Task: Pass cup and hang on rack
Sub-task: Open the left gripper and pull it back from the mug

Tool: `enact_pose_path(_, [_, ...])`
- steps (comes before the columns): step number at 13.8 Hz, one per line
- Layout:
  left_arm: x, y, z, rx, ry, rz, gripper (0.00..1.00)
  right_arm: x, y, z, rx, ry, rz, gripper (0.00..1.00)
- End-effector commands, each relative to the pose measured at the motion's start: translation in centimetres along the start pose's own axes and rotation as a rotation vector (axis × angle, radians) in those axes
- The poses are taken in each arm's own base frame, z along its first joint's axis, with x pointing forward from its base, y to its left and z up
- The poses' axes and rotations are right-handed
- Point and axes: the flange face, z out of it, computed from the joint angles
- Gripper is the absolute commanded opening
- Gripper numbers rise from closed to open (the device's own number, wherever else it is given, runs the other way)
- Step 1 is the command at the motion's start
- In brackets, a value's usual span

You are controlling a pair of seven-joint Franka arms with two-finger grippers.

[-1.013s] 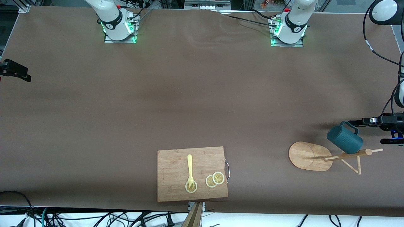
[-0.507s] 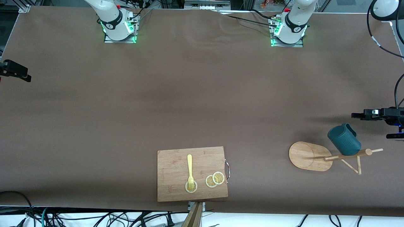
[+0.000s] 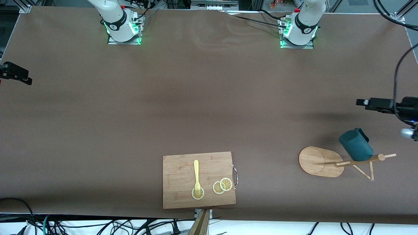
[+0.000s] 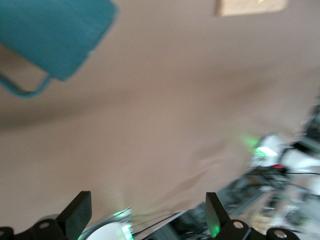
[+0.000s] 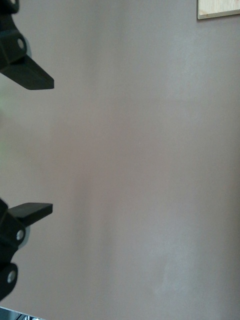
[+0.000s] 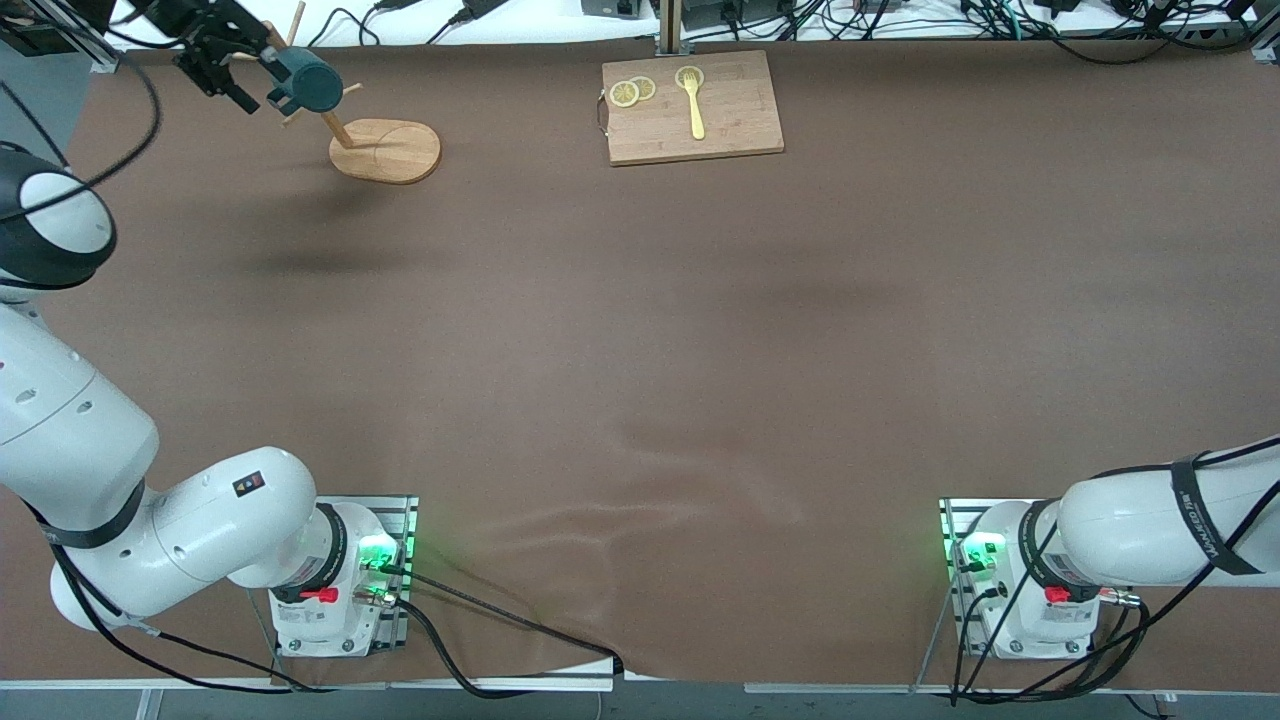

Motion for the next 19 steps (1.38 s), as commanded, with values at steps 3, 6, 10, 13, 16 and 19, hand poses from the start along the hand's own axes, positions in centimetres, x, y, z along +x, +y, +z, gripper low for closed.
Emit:
enact_pose_path(3, [0.3,11.7,2.4,0.416,-0.041,0.007,1.0,-0.1,0.3,-0.2,0.003,0.004,0.001,1.0])
enact_pose_path(6, [-0.3,16.2,2.6,0.566,-0.019,0.033,1.0,-0.1,0.3,-0.2,0.003,0.006,0.0,1.0])
enact_pose_path(10, [0.9,14.9,0.8,0.584,0.156,0.041,1.0,-0.2,0.7,-0.2,0.004,0.006,0.007,1.0])
enact_pose_path(13, [-2.7,15.6,0.7,0.587,0.344,0.037,1.0,-0.2,0.8,-0.2,0.004,0.006,0.009,1.0])
enact_pose_path(16, [-6.5,15.0,1.9,0.475,0.462,-0.024,1.0,-0.3,1.0,-0.2,0.007,0.006,0.013,1.0])
enact_pose_path(19, [-7.1,14.0,2.0,0.492,0.447,-0.036,1.0,-0.4,1.4,-0.1,0.026,0.008,0.022,1.0])
